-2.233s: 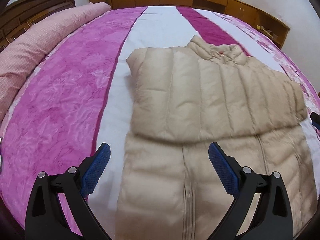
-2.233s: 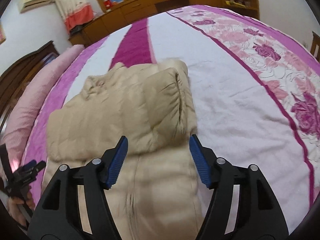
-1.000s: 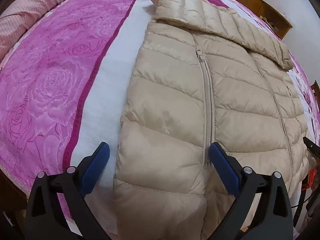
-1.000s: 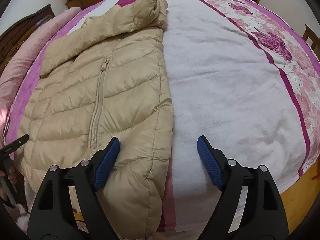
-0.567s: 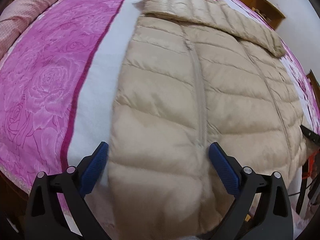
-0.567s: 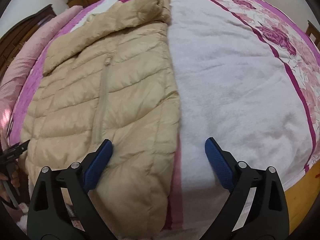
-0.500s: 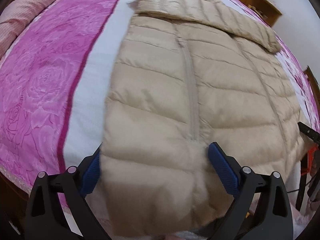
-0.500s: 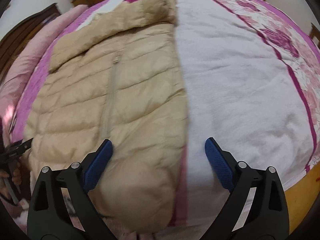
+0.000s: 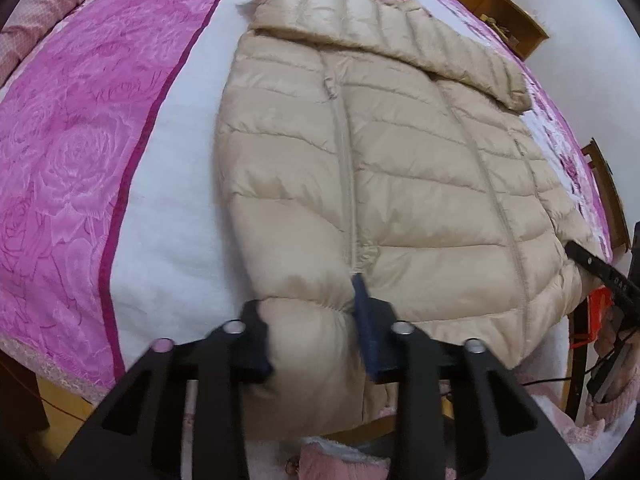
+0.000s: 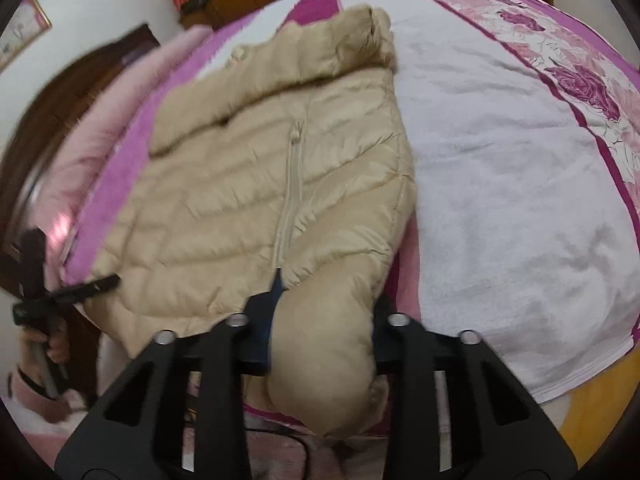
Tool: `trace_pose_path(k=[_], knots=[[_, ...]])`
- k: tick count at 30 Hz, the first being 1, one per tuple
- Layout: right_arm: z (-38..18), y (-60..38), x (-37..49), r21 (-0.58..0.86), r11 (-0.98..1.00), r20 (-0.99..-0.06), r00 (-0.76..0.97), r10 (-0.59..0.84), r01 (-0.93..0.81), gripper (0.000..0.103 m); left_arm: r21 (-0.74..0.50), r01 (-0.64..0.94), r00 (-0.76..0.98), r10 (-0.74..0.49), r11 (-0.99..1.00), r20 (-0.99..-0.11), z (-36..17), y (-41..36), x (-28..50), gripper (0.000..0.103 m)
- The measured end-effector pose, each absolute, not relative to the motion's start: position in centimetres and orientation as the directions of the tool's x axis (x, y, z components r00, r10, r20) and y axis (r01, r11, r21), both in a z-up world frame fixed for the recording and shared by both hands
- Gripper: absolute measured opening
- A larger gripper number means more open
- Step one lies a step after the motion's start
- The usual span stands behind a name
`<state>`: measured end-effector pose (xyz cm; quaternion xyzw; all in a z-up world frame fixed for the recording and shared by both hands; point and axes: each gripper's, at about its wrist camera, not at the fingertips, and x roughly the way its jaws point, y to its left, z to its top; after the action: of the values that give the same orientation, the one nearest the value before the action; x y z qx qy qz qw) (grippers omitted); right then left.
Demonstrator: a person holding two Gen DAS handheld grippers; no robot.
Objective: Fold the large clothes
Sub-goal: 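Grasp the hem with the left tool while the right tool grasps the hem beside it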
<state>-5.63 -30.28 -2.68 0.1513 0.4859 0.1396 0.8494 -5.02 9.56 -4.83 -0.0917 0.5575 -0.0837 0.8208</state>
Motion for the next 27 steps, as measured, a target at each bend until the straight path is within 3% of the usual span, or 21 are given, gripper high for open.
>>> trace_pose_path(k=[5, 27], knots=[[0.4, -30.5, -6.7, 0.371, 0.918, -0.754, 0.533, 0.385, -0.139, 0.018, -0.211, 0.098, 0.382, -0.232, 0.973, -0.894, -2.3, 8.1, -5.7, 0.019], [8.6, -32.5, -15.9, 0.336, 0.925, -0.754, 0.538, 0.376, -0.176, 0.017, -0.220, 0.196, 0.331, -0.276, 0.955, -0.902, 6.3, 8.5, -12.8, 0.017]])
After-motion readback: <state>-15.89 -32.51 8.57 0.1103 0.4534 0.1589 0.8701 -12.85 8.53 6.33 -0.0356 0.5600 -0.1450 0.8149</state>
